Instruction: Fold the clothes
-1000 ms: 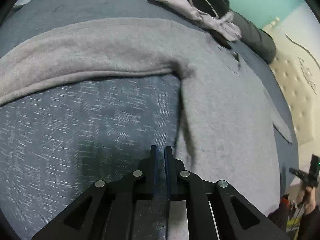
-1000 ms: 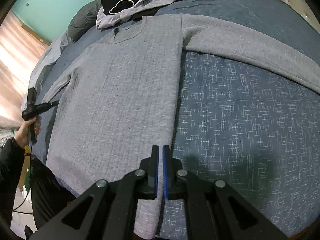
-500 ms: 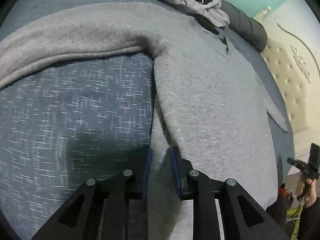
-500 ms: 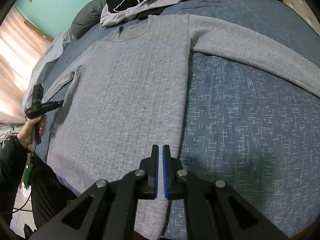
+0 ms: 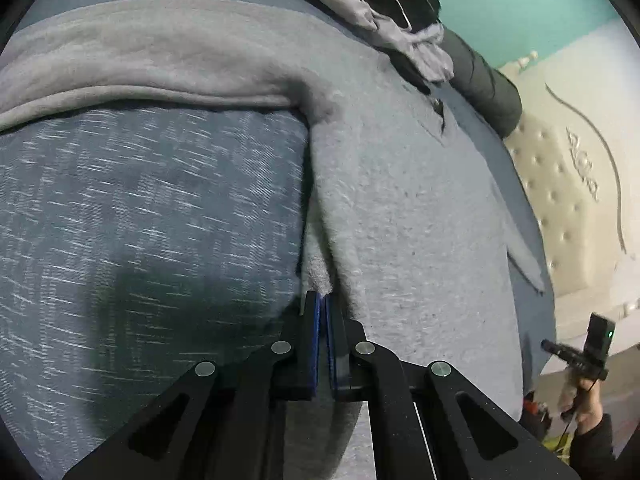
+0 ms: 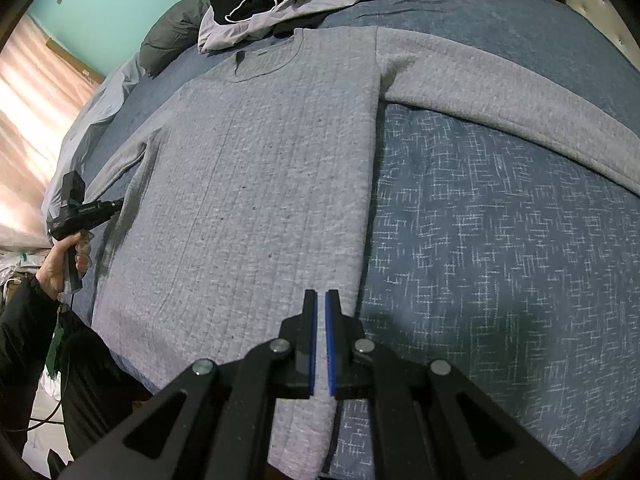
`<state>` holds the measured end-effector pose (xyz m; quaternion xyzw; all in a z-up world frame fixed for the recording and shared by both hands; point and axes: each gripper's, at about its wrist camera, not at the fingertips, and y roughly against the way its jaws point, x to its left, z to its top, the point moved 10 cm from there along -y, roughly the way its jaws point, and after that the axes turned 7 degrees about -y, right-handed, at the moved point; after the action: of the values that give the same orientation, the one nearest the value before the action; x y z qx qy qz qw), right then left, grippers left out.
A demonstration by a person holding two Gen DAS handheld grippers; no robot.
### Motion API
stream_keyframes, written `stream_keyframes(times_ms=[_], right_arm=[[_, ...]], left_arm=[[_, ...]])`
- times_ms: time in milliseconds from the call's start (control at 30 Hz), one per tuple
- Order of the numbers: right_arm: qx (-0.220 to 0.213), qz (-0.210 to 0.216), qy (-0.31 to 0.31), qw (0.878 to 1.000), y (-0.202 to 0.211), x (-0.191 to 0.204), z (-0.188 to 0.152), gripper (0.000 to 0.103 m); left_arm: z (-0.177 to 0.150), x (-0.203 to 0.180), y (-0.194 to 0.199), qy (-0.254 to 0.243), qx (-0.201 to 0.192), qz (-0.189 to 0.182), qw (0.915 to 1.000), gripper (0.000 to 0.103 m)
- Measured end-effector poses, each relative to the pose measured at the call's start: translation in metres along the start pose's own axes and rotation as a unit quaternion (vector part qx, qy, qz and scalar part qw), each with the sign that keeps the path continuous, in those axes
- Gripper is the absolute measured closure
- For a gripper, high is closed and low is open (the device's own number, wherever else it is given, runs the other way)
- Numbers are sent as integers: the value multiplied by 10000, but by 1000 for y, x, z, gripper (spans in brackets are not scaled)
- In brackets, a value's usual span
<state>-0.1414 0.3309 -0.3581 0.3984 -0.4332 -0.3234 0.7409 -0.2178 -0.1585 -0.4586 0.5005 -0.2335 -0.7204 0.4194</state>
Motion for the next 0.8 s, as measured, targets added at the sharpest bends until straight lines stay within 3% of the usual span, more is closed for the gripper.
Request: stream_keyframes(times_ms=[133,200,267,433,567,600,633,700,767,800], right_arm=[[11,-12,18,10000,-1,1,-2,100],[6,-11,18,10000,-2,2,-2,100],[-6,5,13,10000,-2,3,-2,100],[2,26,66,10000,-4,8,-3,100],[17,6,48,10000,-4,6,-4,100],[23,-1,33,10000,-4,4,-5,100],[28,-6,21,10000,-4,3,-5,100],[31,-14,7,10000,-4,1,-7,100],[38,-15,-6,10000,-5,0,-7,100],[42,-13,-14,10000,-5,-1,-8,100]], left_arm=[[-1,8,24,186,-111,-186,9996,96],[3,2,26,91,-146,-211,9996,83],[4,-2,26,54,-150,-274,9995,55],[-13,3,31,-161,48,-149,9997,53],[-14,-6,18,-392,123,-77,9991,55],[-15,-7,18,-430,143,-112,9989,59],[-16,-9,17,-468,160,-139,9987,71],[-16,-11,18,-576,164,-82,9982,77],[-12,-11,22,-675,136,-22,9976,100],[-9,-8,25,-675,104,47,9977,100]])
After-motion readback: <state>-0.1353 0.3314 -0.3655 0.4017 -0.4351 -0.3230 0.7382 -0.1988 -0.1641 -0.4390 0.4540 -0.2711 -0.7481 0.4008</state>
